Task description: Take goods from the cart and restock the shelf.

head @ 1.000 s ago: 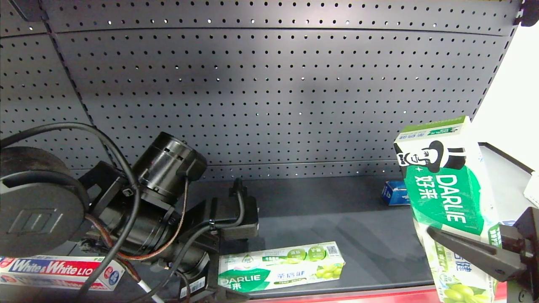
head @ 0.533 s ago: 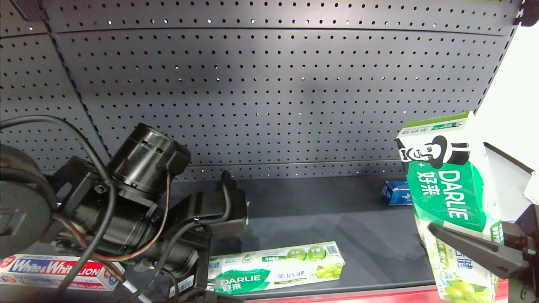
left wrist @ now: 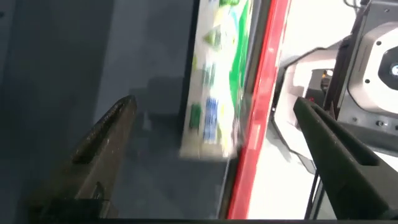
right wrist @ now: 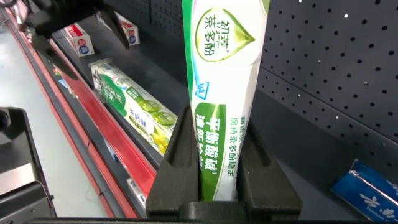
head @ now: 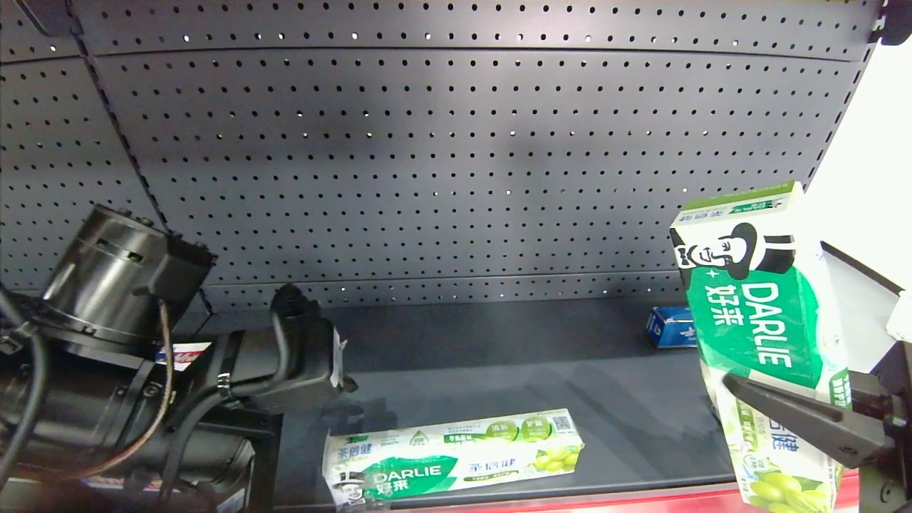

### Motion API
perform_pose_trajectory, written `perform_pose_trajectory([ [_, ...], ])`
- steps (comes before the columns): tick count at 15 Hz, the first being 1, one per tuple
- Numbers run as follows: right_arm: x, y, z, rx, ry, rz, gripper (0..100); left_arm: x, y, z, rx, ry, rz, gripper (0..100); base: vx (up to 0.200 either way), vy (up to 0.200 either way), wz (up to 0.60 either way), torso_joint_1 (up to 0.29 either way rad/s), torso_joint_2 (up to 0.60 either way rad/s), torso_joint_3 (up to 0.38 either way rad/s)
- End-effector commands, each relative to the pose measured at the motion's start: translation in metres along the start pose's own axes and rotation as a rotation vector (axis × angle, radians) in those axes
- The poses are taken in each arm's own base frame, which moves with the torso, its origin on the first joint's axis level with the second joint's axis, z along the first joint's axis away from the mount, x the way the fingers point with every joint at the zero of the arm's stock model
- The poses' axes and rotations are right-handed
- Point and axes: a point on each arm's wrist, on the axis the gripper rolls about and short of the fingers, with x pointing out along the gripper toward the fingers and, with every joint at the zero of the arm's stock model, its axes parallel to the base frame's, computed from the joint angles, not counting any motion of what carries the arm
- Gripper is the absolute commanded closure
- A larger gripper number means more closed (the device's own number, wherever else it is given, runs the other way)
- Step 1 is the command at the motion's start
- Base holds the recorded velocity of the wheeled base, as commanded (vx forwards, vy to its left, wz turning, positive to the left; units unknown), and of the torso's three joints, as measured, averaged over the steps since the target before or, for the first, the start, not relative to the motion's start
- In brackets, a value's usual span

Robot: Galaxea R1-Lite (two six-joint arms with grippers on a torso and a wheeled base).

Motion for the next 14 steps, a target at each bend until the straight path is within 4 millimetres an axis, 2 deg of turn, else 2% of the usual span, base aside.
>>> perform_pose_trajectory([
  [1, 0.000, 0.000, 0.000, 0.001, 0.001, 0.003, 100, -0.020, -0.006, -0.008, -0.010, -0.028, 0.059, 0, 0.000, 0.000, 0.00, 0.000, 0.00, 0.000],
  [5, 0.002, 0.001, -0.001, 0.003, 0.001, 0.040, 100, -0.038, -0.022, -0.019, -0.051, -0.096, 0.137, 0, 0.000, 0.000, 0.00, 0.000, 0.00, 0.000],
  [8, 0.007, -0.001, -0.002, 0.006, 0.013, 0.043, 100, -0.044, -0.036, -0.033, -0.061, -0.111, 0.223, 0, 0.000, 0.000, 0.00, 0.000, 0.00, 0.000],
  [10, 0.008, -0.001, -0.002, 0.006, 0.012, 0.044, 100, -0.059, -0.050, -0.048, -0.095, -0.128, 0.295, 0, 0.000, 0.000, 0.00, 0.000, 0.00, 0.000],
  [13, 0.007, -0.001, -0.002, 0.006, 0.012, 0.041, 100, -0.079, -0.066, -0.054, -0.103, -0.190, 0.379, 0, 0.000, 0.000, 0.00, 0.000, 0.00, 0.000],
  [14, 0.006, -0.001, -0.004, 0.007, 0.016, 0.043, 100, -0.089, -0.075, -0.059, -0.131, -0.200, 0.457, 0, 0.000, 0.000, 0.00, 0.000, 0.00, 0.000],
])
